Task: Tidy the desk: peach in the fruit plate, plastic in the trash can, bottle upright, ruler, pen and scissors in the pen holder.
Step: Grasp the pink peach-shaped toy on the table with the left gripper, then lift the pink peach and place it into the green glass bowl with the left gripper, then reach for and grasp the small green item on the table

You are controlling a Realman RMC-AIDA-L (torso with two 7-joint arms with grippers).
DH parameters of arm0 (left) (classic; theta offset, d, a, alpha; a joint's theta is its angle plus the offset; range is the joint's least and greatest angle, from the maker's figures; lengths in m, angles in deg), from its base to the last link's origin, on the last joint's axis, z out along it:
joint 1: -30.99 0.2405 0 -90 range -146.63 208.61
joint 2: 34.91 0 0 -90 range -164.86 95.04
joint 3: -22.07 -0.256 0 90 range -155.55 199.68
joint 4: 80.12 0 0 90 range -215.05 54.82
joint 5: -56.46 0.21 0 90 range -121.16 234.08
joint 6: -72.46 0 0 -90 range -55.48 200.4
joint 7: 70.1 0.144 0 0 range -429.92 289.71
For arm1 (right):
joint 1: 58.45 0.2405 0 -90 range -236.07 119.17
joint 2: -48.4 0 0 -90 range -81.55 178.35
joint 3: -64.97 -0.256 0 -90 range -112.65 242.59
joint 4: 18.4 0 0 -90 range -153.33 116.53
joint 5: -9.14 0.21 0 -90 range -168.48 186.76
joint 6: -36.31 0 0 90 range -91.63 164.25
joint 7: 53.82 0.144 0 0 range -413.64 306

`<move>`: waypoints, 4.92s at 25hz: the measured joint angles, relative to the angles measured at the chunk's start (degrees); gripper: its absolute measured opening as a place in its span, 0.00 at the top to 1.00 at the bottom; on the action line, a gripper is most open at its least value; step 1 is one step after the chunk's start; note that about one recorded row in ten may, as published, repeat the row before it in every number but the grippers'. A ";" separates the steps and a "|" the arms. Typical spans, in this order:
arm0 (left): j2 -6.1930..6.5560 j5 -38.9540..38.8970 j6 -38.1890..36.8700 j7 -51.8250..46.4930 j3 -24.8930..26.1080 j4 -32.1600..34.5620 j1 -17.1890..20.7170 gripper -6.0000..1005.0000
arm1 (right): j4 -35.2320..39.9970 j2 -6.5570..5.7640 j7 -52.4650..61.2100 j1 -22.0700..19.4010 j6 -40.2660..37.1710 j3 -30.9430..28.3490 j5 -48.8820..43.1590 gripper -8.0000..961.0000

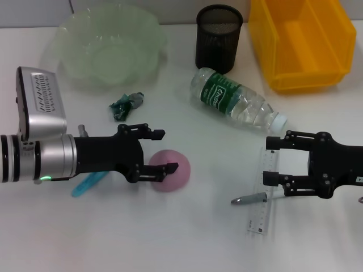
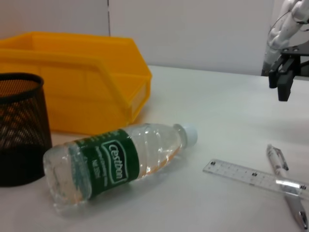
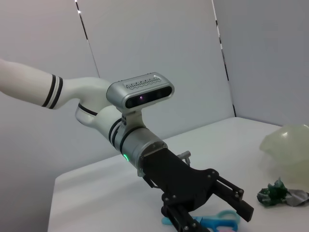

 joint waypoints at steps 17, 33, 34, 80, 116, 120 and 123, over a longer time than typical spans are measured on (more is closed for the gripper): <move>0.00 3.09 -0.17 -1.63 -2.06 0.46 0.24 0.25 | 0.10 -0.08 0.05 0.00 0.04 0.00 -0.09 0.20; 0.07 2.84 -2.83 -5.30 -5.30 3.76 -0.27 0.68 | 0.10 -0.09 0.05 0.00 0.08 0.00 -0.09 0.20; 0.08 2.76 -3.06 -5.30 -5.21 3.87 -0.27 0.70 | 0.10 -0.09 0.05 0.00 0.07 0.00 -0.10 0.20; -0.46 -49.47 27.88 13.46 6.78 -7.59 -7.71 0.46 | -0.20 0.62 -0.23 0.01 -0.48 0.37 0.18 0.20; 0.98 -15.89 13.62 -15.71 -7.55 10.92 8.57 0.19 | 0.08 0.62 -1.08 0.34 -0.38 0.36 0.00 0.20; 0.38 -13.99 17.63 -15.69 -7.58 10.60 8.24 0.19 | 0.08 0.61 -1.08 0.31 -0.39 0.04 0.10 0.20; 0.14 -13.65 20.19 -15.28 -8.03 10.29 7.69 0.19 | 0.09 0.62 -1.08 0.29 -0.45 0.01 0.18 0.20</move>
